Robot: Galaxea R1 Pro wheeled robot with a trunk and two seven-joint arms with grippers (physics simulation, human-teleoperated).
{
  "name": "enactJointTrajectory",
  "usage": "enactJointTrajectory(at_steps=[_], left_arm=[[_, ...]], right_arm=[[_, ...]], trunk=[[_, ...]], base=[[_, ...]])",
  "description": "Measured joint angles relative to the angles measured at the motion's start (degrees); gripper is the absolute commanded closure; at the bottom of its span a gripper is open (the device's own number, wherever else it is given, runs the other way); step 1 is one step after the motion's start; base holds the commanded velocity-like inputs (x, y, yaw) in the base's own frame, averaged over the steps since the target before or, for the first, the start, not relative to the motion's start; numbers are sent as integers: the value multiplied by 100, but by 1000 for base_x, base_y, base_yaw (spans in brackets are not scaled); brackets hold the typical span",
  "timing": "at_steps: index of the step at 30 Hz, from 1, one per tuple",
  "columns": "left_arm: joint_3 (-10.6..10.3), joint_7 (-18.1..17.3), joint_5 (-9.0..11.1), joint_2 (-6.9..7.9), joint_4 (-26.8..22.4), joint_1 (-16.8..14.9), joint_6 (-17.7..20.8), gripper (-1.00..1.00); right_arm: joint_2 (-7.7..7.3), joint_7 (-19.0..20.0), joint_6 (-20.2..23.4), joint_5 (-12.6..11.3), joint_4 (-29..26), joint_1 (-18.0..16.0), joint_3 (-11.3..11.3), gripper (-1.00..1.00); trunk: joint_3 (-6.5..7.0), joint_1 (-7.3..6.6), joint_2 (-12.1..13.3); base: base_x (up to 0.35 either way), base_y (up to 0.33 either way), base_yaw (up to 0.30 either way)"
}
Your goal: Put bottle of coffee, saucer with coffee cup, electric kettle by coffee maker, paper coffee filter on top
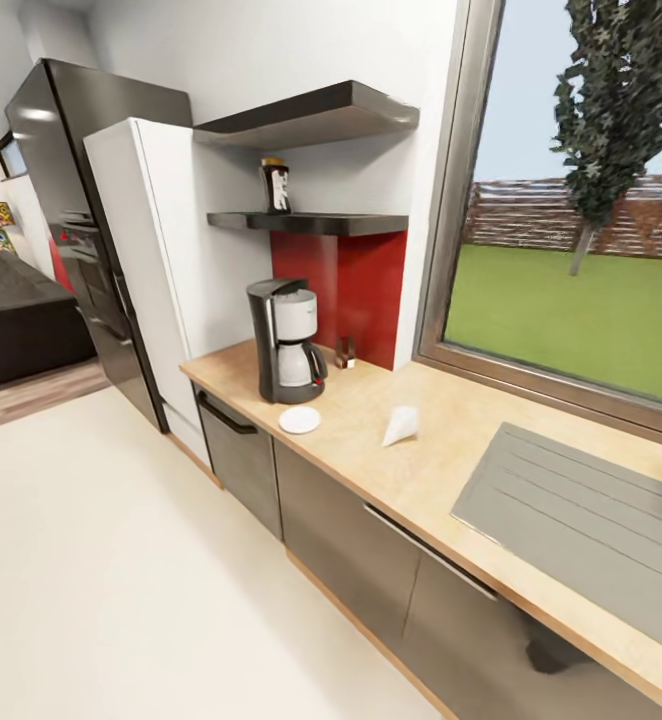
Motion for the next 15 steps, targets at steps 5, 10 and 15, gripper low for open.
enactJointTrajectory(at_steps=[5, 10, 15], left_arm=[[0, 0, 0, 0, 0, 1, 0, -100], [2, 1, 0, 0, -1, 1, 0, -100], [2, 1, 0, 2, -1, 0, 0, -100]], right_arm=[[0, 0, 1, 0, 1, 0, 0, -100], [0, 0, 0, -1, 0, 0, 0, -100], [13, 4, 0, -7, -6, -1, 4, -100]], trunk=[[0, 0, 0], [0, 0, 0], [0, 0, 0]], base=[[330, 33, 0], [298, 165, 0], [273, 217, 0]])
